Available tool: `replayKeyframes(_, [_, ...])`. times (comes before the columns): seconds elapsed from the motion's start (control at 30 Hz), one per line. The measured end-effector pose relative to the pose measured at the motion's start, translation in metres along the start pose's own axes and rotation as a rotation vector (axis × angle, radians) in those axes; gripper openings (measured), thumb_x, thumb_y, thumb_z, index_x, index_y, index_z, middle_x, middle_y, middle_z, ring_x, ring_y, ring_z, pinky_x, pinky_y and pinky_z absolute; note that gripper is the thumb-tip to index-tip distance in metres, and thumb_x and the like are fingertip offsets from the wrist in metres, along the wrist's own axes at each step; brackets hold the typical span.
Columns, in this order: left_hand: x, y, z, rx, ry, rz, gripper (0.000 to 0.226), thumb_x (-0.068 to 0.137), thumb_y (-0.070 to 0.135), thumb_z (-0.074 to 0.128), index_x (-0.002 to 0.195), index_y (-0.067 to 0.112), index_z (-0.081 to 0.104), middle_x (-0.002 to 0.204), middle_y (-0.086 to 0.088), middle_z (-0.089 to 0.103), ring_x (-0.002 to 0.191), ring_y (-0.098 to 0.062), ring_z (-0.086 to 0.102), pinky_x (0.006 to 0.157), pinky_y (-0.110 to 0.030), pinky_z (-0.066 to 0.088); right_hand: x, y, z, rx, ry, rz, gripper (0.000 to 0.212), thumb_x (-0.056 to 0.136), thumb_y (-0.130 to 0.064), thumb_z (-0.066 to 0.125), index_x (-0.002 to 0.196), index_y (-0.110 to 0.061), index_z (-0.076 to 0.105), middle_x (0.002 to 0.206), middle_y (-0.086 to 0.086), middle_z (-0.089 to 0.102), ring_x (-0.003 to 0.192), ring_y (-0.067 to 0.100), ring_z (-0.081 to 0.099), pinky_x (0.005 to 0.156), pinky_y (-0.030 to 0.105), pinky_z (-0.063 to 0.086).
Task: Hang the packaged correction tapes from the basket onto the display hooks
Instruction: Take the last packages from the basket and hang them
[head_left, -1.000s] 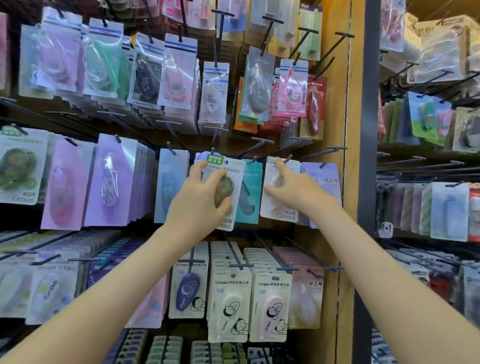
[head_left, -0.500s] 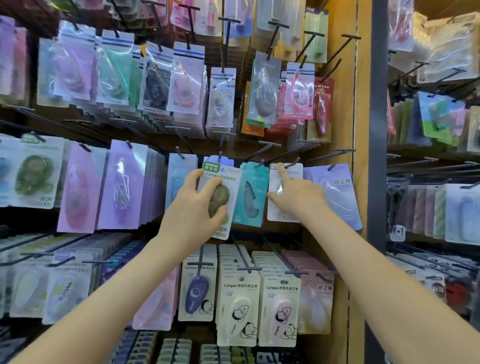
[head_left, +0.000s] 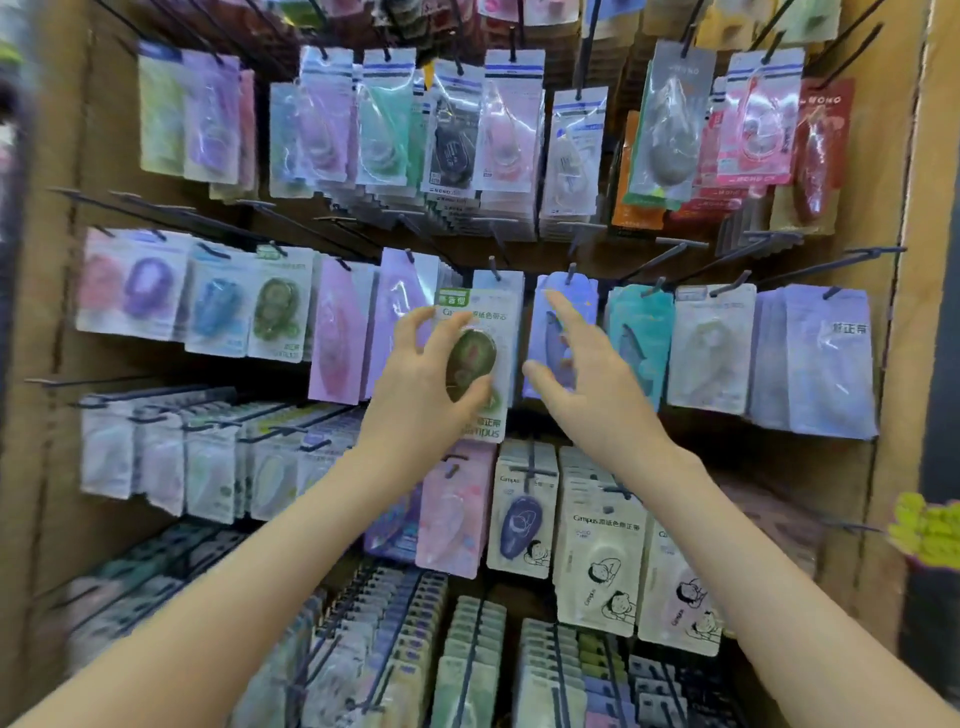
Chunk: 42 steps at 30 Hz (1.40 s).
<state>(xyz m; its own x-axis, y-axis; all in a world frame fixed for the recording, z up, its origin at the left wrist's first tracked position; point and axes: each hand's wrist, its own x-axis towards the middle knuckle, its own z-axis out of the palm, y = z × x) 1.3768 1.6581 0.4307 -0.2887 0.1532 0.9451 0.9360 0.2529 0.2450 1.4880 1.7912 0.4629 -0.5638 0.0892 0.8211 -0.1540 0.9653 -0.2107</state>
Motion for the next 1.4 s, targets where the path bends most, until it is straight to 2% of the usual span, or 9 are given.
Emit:
replayKeyframes(0.17, [-0.016,-0.042,-0.041,-0.035,-0.005,0.036,0.069,0.079,0.021,0.076,0.139,0.016,0.043,0.141,-0.011,0.036,0.115,-0.002,0.036,0.089,-0.002,0.023,0.017,-0.045,0.053,0.383,-0.113,0.029,0.064,0.097,-0.031,0.054,0.149,-0.042,0.019,0.107,-0.017,0.050,0.087,0.007,0.057,0.073,0.015,0.048])
replayKeyframes(0.3, [-0.020,-0.094,-0.075,-0.059,-0.043,0.047,0.069,0.080,0.025,0.075,0.141,0.020,0.042,0.142,-0.008,0.035,0.124,-0.011,0.035,0.096,-0.019,0.035,0.035,-0.078,0.107,0.570,-0.174,0.007,0.073,0.094,-0.020,0.061,0.146,-0.050,0.018,0.131,-0.008,0.056,0.103,0.010,0.064,0.092,0.033,0.053])
replayKeyframes(0.43, [-0.010,-0.162,-0.116,-0.125,-0.067,0.051,0.060,0.086,0.024,0.069,0.138,0.034,0.041,0.140,-0.006,0.036,0.122,-0.015,0.042,0.096,-0.040,0.049,0.064,-0.120,0.167,0.608,-0.072,-0.033,0.079,0.092,-0.004,0.060,0.145,-0.044,0.018,0.105,-0.034,0.058,0.103,0.002,0.064,0.090,0.029,0.052])
replayKeyframes(0.57, [0.019,-0.232,-0.154,-0.088,-0.085,0.055,0.060,0.088,0.026,0.067,0.142,0.027,0.041,0.136,-0.005,0.039,0.122,-0.017,0.044,0.099,-0.038,0.046,0.107,-0.165,0.223,0.536,0.087,-0.074,0.072,0.086,-0.003,0.064,0.125,-0.052,0.028,0.111,-0.006,0.058,0.096,0.015,0.067,0.090,0.047,0.052])
replayKeyframes(0.7, [0.048,-0.283,-0.168,-0.157,-0.144,0.109,0.067,0.085,0.028,0.070,0.143,0.027,0.038,0.138,-0.004,0.035,0.123,-0.018,0.044,0.104,-0.035,0.043,0.138,-0.182,0.260,0.470,0.215,-0.040,0.054,0.086,-0.007,0.065,0.122,-0.039,0.040,0.116,-0.003,0.060,0.104,0.018,0.063,0.094,0.043,0.050])
replayKeyframes(0.83, [0.058,-0.291,-0.154,-0.119,-0.196,0.192,0.068,0.085,0.033,0.069,0.145,0.026,0.037,0.148,-0.006,0.030,0.131,-0.010,0.032,0.102,-0.012,0.024,0.145,-0.173,0.252,0.514,0.305,0.091,0.046,0.089,-0.004,0.062,0.122,-0.032,0.045,0.104,-0.015,0.059,0.097,0.011,0.065,0.075,0.015,0.051])
replayKeyframes(0.93, [0.068,-0.289,-0.141,-0.095,-0.183,0.256,0.066,0.087,0.036,0.066,0.146,0.023,0.037,0.152,-0.008,0.029,0.138,-0.021,0.030,0.110,-0.025,0.026,0.147,-0.169,0.238,0.436,0.336,0.118,0.038,0.092,-0.005,0.059,0.123,-0.025,0.051,0.099,-0.017,0.060,0.078,-0.012,0.060,0.065,0.004,0.043])
replayKeyframes(1.13, [0.084,-0.278,-0.119,-0.078,-0.168,0.306,0.069,0.089,0.035,0.063,0.148,0.022,0.031,0.157,-0.004,0.022,0.141,-0.018,0.026,0.112,-0.024,0.020,0.160,-0.161,0.229,0.355,0.250,0.181,0.043,0.094,-0.015,0.058,0.133,-0.032,0.051,0.120,-0.009,0.061,0.103,0.010,0.062,0.093,0.034,0.051])
replayKeyframes(1.4, [0.100,-0.277,-0.117,-0.007,-0.161,0.372,0.073,0.086,0.041,0.062,0.148,0.016,0.033,0.158,-0.009,0.021,0.146,-0.021,0.016,0.113,-0.026,0.014,0.174,-0.165,0.211,0.416,0.099,0.180,0.049,0.097,-0.008,0.052,0.142,-0.027,0.044,0.128,-0.020,0.040,0.107,0.000,0.052,0.081,0.010,0.049])
